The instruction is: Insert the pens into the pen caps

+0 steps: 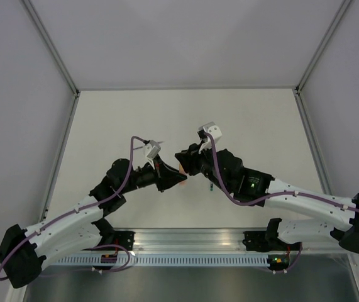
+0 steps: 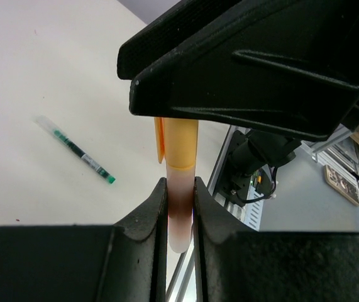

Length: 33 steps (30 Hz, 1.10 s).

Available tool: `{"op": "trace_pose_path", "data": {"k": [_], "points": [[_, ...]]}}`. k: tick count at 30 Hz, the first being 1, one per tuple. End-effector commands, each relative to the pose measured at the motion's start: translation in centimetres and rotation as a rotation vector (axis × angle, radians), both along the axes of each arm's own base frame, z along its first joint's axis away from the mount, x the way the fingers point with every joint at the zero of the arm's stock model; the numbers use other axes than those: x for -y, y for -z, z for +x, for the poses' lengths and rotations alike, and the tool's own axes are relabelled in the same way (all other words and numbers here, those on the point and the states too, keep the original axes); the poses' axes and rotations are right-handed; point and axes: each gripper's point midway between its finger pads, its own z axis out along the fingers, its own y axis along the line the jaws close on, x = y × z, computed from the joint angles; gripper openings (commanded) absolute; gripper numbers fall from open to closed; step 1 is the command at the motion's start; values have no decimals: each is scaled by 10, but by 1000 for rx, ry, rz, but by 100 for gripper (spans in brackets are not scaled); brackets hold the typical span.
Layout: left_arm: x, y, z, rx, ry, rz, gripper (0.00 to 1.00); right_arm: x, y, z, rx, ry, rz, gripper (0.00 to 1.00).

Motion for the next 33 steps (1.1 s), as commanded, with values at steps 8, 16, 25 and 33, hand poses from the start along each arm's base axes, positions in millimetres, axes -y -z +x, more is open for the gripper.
{"op": "trace_pose_path", "data": {"k": [8,16,25,33], "points": [[-15,-83,58,176,-295,-158,2,7,70,-28,-120,-82,-127,0],[-17,-93,67,177,-339,-211,2,12,80,-30,-139,-67,-108,0],[-20,-122,66,231,-345,-241,2,16,98,-35,-180,-62,-103,0],[-22,-121,74,235,-388,-243,2,9,116,-40,-218,-79,-119,0]]}}
